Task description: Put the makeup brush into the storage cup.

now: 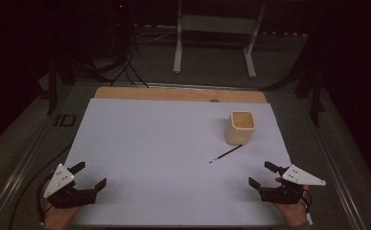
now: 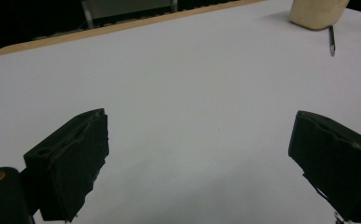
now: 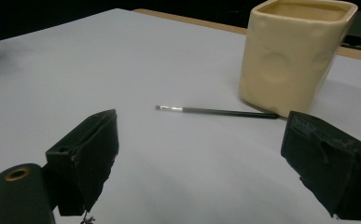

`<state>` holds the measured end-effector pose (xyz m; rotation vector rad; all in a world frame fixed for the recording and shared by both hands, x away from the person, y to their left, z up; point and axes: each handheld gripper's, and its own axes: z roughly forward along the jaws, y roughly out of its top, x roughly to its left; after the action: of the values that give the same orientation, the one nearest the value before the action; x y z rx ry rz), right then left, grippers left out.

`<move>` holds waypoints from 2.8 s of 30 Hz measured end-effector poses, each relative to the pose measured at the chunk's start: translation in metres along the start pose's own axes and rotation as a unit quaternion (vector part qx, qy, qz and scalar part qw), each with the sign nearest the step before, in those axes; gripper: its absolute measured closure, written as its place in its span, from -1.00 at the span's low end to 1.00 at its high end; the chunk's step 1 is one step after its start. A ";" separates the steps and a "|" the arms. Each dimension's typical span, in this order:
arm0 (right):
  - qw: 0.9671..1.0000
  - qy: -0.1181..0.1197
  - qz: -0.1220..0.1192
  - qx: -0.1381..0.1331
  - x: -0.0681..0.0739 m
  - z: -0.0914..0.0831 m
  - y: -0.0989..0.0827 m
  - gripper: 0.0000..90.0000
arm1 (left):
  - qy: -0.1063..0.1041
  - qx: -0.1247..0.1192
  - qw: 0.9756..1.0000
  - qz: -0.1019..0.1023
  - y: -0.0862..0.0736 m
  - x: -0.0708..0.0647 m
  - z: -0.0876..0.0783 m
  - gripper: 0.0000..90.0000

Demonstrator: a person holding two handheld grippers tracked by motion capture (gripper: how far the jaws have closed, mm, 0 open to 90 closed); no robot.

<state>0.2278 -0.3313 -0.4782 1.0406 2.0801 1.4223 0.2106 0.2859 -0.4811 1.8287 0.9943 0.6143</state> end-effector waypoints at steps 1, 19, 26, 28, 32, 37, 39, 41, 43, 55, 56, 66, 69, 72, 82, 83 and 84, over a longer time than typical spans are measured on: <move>1.000 0.000 0.000 0.000 0.000 0.000 0.000 -0.75 | 0.000 0.000 1.000 0.000 0.000 0.000 0.000 -0.86; 1.000 -0.002 0.004 -0.001 -0.003 0.000 0.002 -0.75 | 0.009 0.007 1.000 -0.009 0.001 0.001 0.003 -0.86; 1.000 0.000 0.005 0.000 -0.004 -0.001 0.006 -0.75 | 0.011 0.008 1.000 -0.016 0.001 0.001 0.003 -0.86; 1.000 -0.001 0.004 0.003 -0.004 -0.001 0.008 -0.75 | 0.013 0.007 1.000 -0.019 0.002 0.001 0.003 -0.86; 1.000 0.000 0.000 0.005 -0.004 -0.001 0.012 -0.75 | 0.014 0.006 1.000 -0.021 0.002 0.001 0.003 -0.86; 1.000 0.003 -0.002 0.009 -0.008 0.000 0.016 -0.75 | 0.017 0.009 1.000 -0.023 0.002 0.001 0.004 -0.85; 1.000 0.003 -0.001 0.009 -0.009 0.000 0.018 -0.75 | 0.017 0.010 1.000 -0.022 0.002 0.001 0.005 -0.85; 1.000 0.004 -0.001 0.009 -0.010 0.000 0.020 -0.75 | 0.018 0.010 1.000 -0.024 0.002 0.000 0.005 -0.85; 1.000 0.005 -0.004 0.009 -0.011 0.001 0.023 -0.75 | 0.017 0.011 0.999 -0.024 0.002 0.000 0.006 -0.85; 1.000 0.014 -0.015 0.015 -0.017 0.005 0.043 -0.75 | 0.015 0.011 0.999 -0.026 0.002 0.000 0.007 -0.85; 1.000 0.015 -0.017 0.015 -0.018 0.006 0.045 -0.76 | 0.015 0.011 0.999 -0.026 0.002 0.000 0.007 -0.85; 0.999 0.028 -0.028 0.024 -0.020 0.012 0.061 -0.76 | 0.014 0.013 0.999 -0.027 0.002 0.000 0.007 -0.85; 0.999 0.030 -0.032 0.028 -0.021 0.015 0.066 -0.76 | 0.014 0.013 0.999 -0.027 0.002 0.000 0.007 -0.85; 0.998 0.032 -0.036 0.028 -0.022 0.017 0.072 -0.76 | 0.014 0.012 0.999 -0.028 0.002 0.000 0.007 -0.85; 0.998 0.035 -0.038 0.019 -0.026 0.024 0.085 -0.76 | 0.014 0.014 0.999 -0.028 0.001 0.000 0.007 -0.85; 0.999 0.035 -0.038 0.019 -0.026 0.025 0.086 -0.76 | 0.014 0.014 0.999 -0.028 0.001 0.000 0.007 -0.85; 0.998 0.035 -0.038 0.018 -0.026 0.026 0.088 -0.76 | 0.014 0.014 0.999 -0.028 0.001 0.000 0.007 -0.85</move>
<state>0.2931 -0.3181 -0.4100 0.9261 2.1793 1.4079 0.2163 0.2824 -0.4827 1.8154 1.0733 0.5966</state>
